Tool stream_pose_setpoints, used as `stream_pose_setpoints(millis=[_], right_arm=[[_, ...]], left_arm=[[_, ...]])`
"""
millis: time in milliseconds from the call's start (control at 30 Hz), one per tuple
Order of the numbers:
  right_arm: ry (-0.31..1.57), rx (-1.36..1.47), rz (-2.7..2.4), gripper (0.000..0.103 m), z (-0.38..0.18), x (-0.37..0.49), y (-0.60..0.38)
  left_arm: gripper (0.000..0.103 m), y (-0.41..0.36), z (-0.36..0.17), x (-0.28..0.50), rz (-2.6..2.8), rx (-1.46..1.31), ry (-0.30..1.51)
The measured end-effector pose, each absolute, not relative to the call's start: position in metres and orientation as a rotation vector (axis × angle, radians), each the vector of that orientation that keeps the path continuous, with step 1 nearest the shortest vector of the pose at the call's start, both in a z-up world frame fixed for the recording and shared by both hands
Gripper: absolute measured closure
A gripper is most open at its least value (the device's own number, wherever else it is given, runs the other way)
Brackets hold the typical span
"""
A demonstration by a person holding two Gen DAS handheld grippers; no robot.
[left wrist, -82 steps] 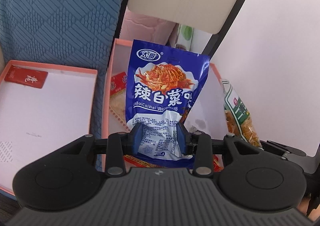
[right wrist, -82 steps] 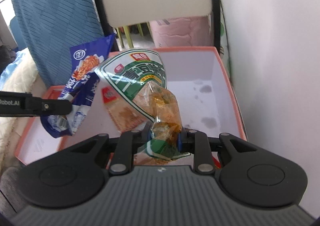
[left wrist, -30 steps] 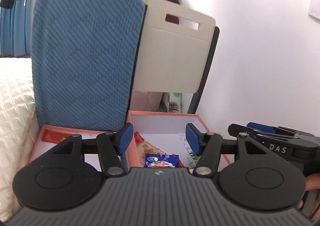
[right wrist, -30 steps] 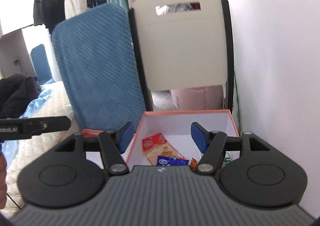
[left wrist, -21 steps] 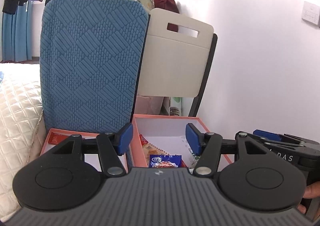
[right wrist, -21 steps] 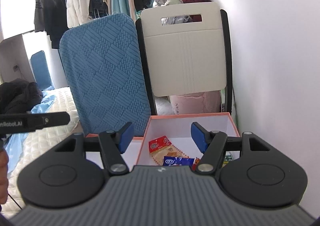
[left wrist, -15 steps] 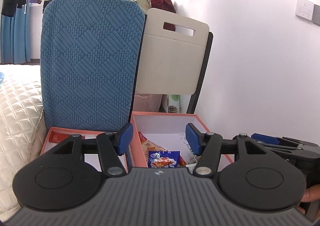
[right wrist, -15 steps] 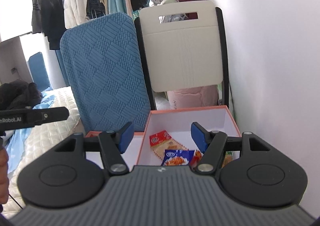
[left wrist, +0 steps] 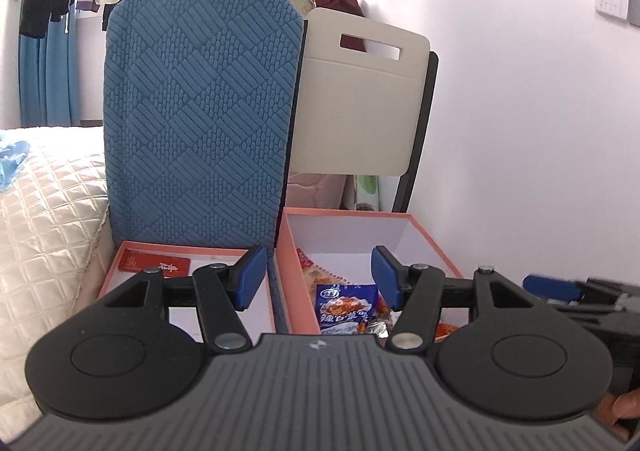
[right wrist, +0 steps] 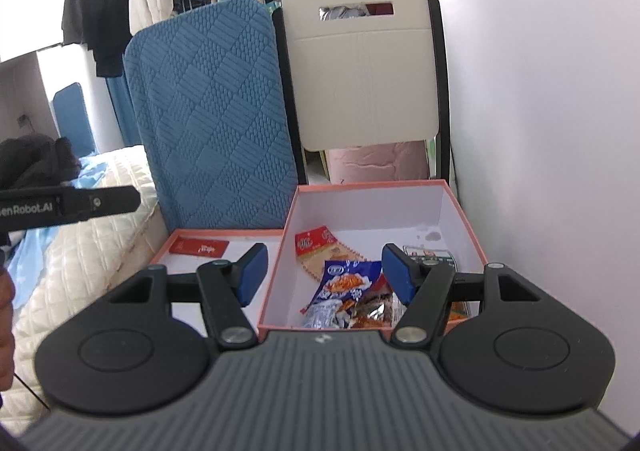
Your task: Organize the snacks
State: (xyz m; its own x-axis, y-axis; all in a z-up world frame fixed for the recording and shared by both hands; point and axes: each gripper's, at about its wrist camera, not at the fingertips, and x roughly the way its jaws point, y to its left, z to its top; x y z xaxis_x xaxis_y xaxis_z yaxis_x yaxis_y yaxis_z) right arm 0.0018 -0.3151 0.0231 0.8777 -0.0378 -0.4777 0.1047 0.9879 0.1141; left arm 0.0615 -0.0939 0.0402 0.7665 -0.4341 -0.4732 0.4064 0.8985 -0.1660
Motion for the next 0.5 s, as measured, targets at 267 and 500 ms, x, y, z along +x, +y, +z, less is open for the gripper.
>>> stream_pose_setpoints(millis=[267,500], right_arm=[[0.516,0.15,-0.085,0.038,0.02,-0.008,-0.316],[0.563,0.168,-0.09,0.038,0.007,-0.026,-0.314]], left_arm=[[0.039,-0.094,0.039,0.047,-0.448,-0.064,0.533],[0.039,-0.095,0.031,0.033,-0.433,-0.059,0.543]])
